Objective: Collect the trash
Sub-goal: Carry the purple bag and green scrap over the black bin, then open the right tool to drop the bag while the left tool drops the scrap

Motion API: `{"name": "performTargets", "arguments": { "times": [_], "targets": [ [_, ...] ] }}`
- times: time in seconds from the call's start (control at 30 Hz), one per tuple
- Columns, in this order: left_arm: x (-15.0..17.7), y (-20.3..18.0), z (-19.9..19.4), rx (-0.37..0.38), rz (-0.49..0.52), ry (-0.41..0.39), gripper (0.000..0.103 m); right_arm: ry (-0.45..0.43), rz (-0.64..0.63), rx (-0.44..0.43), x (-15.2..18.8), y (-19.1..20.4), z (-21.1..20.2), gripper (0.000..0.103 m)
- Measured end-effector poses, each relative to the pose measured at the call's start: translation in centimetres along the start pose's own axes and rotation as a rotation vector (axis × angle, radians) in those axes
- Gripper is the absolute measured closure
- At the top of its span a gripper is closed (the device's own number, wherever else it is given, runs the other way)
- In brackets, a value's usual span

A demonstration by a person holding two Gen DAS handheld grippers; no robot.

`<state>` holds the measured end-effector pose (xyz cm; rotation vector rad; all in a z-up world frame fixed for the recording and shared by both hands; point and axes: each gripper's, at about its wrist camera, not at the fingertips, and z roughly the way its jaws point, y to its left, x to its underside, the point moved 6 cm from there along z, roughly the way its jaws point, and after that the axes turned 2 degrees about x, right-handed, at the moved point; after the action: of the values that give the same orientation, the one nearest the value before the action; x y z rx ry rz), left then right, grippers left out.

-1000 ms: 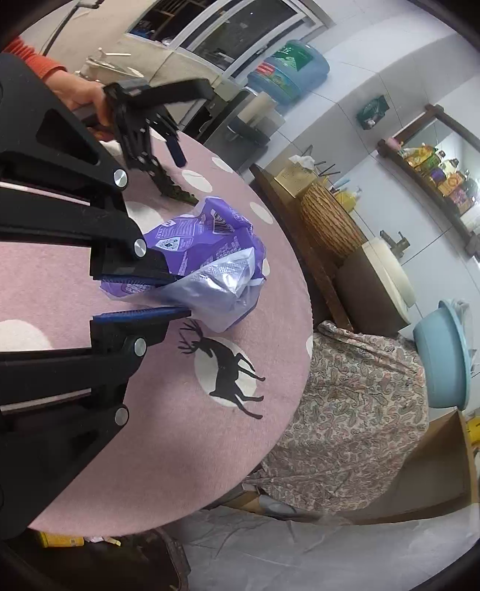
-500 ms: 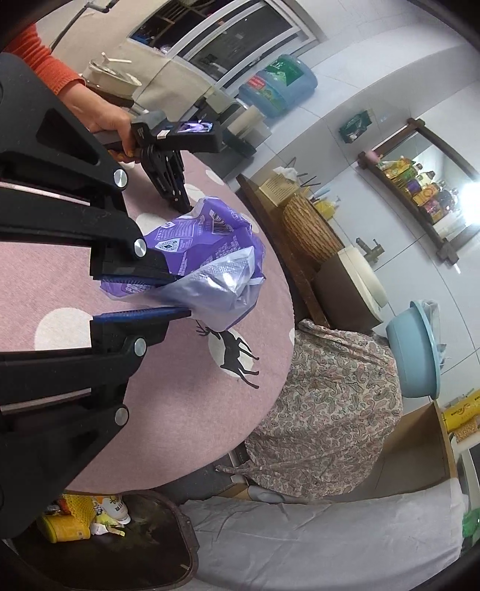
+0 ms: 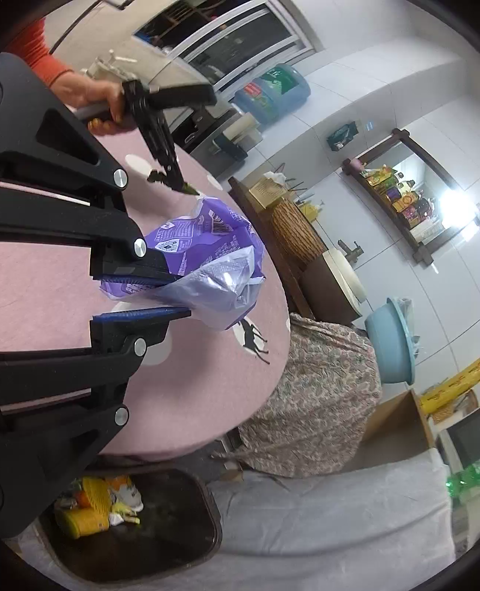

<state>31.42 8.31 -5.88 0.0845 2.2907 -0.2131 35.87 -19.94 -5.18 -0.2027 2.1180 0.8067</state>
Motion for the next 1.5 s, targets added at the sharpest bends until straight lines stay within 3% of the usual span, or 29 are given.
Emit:
{"name": "performTargets", "arguments": {
  "times": [0.37, 0.57, 0.63, 0.73, 1.0, 1.27, 1.3, 1.47, 1.5],
  "targets": [
    [2.6, -14.8, -2.4, 0.257, 0.080, -0.031, 0.093, -0.130, 0.016, 0.126, 4.1, -3.8, -10.1, 0.091],
    [2.8, -21.4, -1.4, 0.368, 0.118, -0.006, 0.093, -0.214, 0.068, 0.286, 4.2, -8.7, -15.4, 0.091],
    [2.7, -23.2, -0.9, 0.396, 0.129, 0.004, 0.093, -0.221, 0.067, 0.381, 4.2, -11.0, -16.3, 0.091],
    [2.7, -25.3, 0.0, 0.444, 0.122, 0.034, 0.093, -0.194, 0.061, 0.495, 4.7, -13.9, -16.0, 0.091],
    [3.2, -30.6, 3.0, 0.497, 0.157, 0.102, 0.093, -0.035, 0.058, 0.632, 7.2, -20.8, -10.0, 0.091],
    [3.8, -33.0, 6.7, 0.499, 0.168, 0.185, 0.093, 0.066, 0.087, 0.673, 9.5, -25.1, -5.0, 0.090],
    [3.9, -33.1, 7.1, 0.497, 0.165, 0.193, 0.093, 0.077, 0.100, 0.671, 9.7, -25.6, -4.5, 0.088],
    [4.0, -34.2, 9.8, 0.465, 0.170, 0.237, 0.093, 0.073, 0.135, 0.691, 10.4, -27.1, -3.6, 0.044],
    [3.9, -34.4, 10.2, 0.461, 0.171, 0.242, 0.093, 0.064, 0.144, 0.686, 10.6, -27.1, -3.7, 0.044]
  ]
}}
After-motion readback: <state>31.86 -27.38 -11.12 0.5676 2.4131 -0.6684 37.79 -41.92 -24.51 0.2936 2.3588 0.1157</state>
